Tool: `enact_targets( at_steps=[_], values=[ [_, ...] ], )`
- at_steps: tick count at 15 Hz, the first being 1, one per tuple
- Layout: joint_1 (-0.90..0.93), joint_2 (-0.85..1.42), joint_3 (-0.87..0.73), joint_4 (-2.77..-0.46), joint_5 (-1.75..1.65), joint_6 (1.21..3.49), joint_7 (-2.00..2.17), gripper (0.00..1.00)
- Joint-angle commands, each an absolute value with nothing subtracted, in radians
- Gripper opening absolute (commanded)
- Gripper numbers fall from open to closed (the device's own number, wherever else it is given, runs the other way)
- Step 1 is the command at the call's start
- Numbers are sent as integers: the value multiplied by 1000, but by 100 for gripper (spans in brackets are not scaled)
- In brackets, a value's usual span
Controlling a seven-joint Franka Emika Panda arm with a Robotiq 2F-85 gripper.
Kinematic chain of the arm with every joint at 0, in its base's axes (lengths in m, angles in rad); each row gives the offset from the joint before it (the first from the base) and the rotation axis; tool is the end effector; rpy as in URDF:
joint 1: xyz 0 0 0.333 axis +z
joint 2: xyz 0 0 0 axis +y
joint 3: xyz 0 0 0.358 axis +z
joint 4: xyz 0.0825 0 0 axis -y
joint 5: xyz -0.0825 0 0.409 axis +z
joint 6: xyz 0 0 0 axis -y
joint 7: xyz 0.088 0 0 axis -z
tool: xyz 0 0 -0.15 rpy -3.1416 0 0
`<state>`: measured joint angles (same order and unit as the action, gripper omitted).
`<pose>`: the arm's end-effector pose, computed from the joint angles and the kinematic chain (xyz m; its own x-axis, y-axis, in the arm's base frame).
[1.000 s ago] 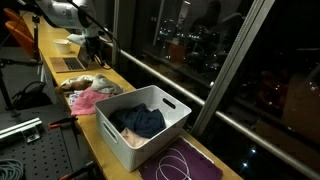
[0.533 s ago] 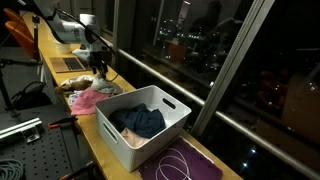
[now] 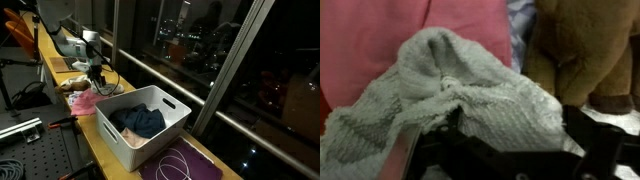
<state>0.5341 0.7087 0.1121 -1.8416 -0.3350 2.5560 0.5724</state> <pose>0.5478 0.4066 0.1108 0.9447 0.3214 0.0646 0.3148 -0.9444 0.0950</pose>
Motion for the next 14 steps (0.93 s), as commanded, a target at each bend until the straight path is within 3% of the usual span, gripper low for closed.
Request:
enact_targets(
  at_steps=[1,3,4,5,14],
  values=[
    [553,773,81,-1833,-285,2609,565,100],
    [552,785,73,-1840,-268,2631,565,100],
    [552,787,68,-1848,-260,2644,566,92],
    [553,790,64,-1852,-251,2656,566,74],
    [542,709,-7,-1946,-236,2691,570,9]
  ],
)
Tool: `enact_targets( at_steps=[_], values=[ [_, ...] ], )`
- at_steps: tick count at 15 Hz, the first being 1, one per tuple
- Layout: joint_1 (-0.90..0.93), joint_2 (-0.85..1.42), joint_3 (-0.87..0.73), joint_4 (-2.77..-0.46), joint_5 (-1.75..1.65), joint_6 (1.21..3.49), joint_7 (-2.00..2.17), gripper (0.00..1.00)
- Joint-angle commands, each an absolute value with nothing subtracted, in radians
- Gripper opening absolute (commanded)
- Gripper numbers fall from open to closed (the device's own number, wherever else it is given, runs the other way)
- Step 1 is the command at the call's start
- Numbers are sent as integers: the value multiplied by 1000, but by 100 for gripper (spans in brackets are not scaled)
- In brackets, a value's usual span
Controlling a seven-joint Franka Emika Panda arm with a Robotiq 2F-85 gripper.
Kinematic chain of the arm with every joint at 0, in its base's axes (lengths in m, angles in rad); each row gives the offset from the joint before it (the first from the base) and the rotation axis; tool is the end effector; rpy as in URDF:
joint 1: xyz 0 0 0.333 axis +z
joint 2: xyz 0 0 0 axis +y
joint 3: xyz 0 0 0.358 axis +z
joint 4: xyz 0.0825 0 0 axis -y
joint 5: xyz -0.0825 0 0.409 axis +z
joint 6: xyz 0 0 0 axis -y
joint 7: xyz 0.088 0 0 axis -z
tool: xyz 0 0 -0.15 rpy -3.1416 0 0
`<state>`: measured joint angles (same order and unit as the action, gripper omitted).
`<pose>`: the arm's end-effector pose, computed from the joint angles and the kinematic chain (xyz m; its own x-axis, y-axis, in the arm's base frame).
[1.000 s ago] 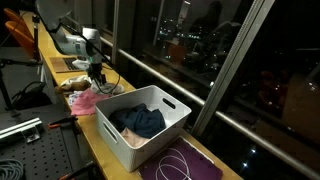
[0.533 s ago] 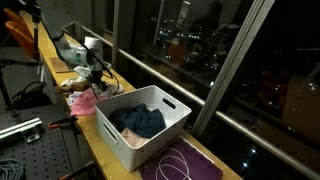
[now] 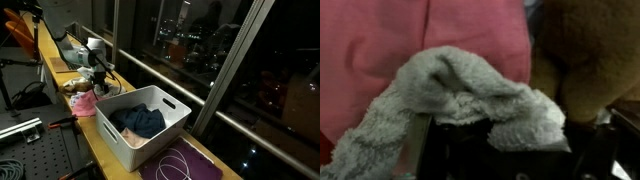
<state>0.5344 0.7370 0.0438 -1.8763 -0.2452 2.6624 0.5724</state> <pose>0.5637 0.3700 0.0859 0.9742 0.2087 0.0866 0.2044 -0.9773 0.0559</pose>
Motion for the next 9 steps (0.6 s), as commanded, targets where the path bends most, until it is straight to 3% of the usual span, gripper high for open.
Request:
enact_targets(
  at_steps=[1,9],
  values=[
    [539,690,-19,-1966,-240,2691,570,3],
    [548,558,-74,-2068,-271,2678,591,0]
  ],
)
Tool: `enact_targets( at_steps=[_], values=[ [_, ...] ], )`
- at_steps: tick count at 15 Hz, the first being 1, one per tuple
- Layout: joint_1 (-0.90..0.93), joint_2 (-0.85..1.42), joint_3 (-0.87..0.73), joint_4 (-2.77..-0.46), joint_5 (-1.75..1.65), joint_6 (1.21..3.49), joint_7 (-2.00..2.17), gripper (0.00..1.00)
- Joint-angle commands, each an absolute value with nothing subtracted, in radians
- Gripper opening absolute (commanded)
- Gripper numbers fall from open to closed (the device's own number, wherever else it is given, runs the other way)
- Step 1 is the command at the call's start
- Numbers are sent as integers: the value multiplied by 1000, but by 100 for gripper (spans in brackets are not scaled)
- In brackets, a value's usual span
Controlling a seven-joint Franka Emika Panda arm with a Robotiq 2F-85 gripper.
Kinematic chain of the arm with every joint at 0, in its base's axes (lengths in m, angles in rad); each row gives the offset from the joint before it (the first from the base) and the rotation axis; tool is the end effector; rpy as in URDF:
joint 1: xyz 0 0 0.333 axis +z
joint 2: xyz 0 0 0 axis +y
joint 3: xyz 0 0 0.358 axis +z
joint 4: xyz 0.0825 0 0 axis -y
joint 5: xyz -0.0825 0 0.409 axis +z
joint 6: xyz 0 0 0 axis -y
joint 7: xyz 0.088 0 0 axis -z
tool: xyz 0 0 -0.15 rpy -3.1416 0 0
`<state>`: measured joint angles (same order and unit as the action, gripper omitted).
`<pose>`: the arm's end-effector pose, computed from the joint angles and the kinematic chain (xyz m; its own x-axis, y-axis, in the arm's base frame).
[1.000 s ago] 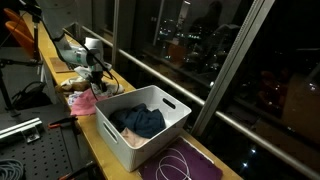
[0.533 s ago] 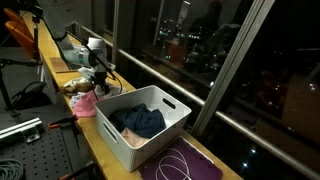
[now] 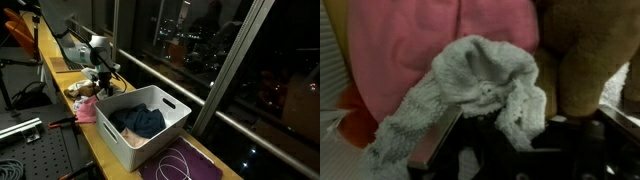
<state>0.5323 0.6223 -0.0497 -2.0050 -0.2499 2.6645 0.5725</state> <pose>0.5679 0.2997 0.1139 0.9848 0.1447 0.0961 0.1332 -0.9842 0.1163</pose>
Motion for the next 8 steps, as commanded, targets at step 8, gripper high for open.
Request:
enact_targets(
  at_steps=[8],
  values=[
    [546,412,-84,-2153,-345,2666,634,0]
  ],
)
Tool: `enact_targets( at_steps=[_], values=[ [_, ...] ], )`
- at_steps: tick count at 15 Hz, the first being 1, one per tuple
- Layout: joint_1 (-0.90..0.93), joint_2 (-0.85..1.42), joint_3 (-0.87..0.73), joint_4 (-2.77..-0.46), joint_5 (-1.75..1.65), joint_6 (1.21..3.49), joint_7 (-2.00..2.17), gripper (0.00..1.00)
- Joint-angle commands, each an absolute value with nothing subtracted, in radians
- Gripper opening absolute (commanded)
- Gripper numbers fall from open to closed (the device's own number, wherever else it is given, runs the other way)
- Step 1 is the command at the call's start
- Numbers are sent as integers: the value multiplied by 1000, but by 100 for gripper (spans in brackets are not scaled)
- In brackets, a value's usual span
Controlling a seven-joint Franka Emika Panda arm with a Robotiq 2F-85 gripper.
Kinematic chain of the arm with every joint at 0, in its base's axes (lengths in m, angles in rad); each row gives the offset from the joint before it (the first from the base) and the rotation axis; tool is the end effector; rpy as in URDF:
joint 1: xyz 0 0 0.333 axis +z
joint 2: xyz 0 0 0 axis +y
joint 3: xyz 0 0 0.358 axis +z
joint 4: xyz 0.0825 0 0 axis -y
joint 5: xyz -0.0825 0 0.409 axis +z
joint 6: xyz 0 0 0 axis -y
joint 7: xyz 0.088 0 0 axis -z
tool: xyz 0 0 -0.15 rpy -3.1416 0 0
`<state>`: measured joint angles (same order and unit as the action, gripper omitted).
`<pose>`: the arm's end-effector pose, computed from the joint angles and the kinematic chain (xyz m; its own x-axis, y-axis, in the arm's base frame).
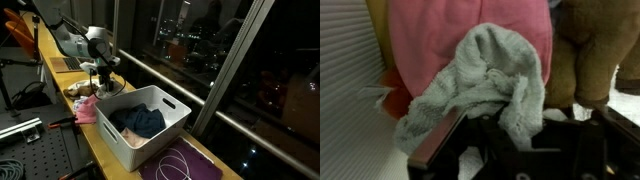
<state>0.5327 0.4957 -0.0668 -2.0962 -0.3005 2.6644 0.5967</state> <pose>0.5576 0.2829 0.1602 0.9789 0.1482 0.1406 0.1304 -0.9831 0.1283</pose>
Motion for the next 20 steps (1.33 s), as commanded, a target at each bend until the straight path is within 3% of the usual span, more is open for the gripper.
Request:
enact_targets(
  at_steps=[1,9,20],
  values=[
    [544,393,-84,-2161,-362,2665,645,0],
    [468,173,-59,-2239,-492,2619,706,0],
    [201,-41,27,-2333,-502,2579,655,0]
  ],
)
